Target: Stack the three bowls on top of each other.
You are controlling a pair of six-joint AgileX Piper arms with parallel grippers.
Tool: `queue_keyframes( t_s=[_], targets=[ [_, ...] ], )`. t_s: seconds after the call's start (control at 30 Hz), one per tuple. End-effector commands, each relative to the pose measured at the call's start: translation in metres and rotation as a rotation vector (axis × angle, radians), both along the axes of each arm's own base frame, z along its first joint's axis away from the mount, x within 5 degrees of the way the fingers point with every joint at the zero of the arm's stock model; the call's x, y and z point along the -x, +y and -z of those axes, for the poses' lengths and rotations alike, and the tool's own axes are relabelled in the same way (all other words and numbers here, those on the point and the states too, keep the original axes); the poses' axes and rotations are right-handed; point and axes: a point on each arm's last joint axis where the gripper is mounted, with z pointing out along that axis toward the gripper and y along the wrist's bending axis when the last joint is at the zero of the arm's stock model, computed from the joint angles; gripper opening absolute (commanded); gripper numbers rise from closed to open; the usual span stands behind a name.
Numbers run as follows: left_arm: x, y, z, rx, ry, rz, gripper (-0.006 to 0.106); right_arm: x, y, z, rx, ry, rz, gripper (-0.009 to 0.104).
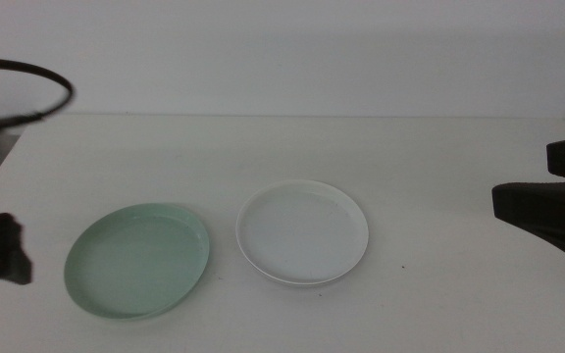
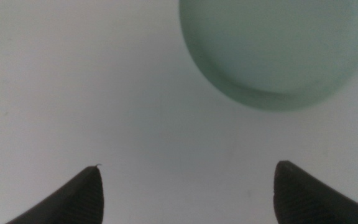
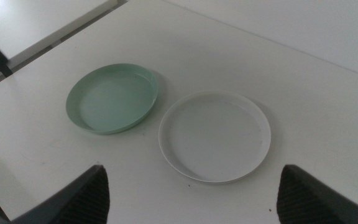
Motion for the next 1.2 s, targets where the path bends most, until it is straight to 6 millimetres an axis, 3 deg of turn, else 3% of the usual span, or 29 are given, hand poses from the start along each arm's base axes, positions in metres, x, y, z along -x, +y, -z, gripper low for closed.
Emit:
queue_keyframes(
  t_s=[0.0, 0.13, 0.47, 0.63, 0.8, 0.9, 1.0, 1.17],
  targets=[
    [-0.025, 0.001, 0.015, 0.013, 0.015, 0.016, 0.094, 0.000, -0.001, 0.001, 0.000, -0.008, 0.007, 0.083],
    [-0.057, 0.002, 0.045, 0.043, 0.045, 0.031, 0.094, 0.000, -0.001, 0.001, 0.000, -0.008, 0.007, 0.083],
    [-0.114, 0.011, 0.111, 0.000, -0.005, -0.001, 0.094, 0.000, -0.001, 0.001, 0.000, -0.008, 0.007, 0.083],
    [-0.127, 0.012, 0.140, 0.016, 0.035, -0.018, 0.094, 0.000, -0.001, 0.001, 0.000, -0.008, 0.007, 0.083],
    [-0.130, 0.013, 0.154, 0.016, 0.072, -0.018, 0.089, 0.000, -0.001, 0.001, 0.000, -0.008, 0.007, 0.083],
    [-0.131, 0.013, 0.157, 0.019, 0.075, -0.024, 0.080, 0.000, -0.001, 0.001, 0.000, -0.008, 0.007, 0.083],
    [-0.131, 0.013, 0.157, 0.019, 0.075, -0.024, 0.063, 0.000, -0.001, 0.001, 0.000, -0.008, 0.007, 0.083],
    [-0.131, 0.013, 0.157, 0.021, 0.077, -0.027, 0.013, 0.000, -0.001, 0.001, 0.000, -0.008, 0.007, 0.083]
  ],
)
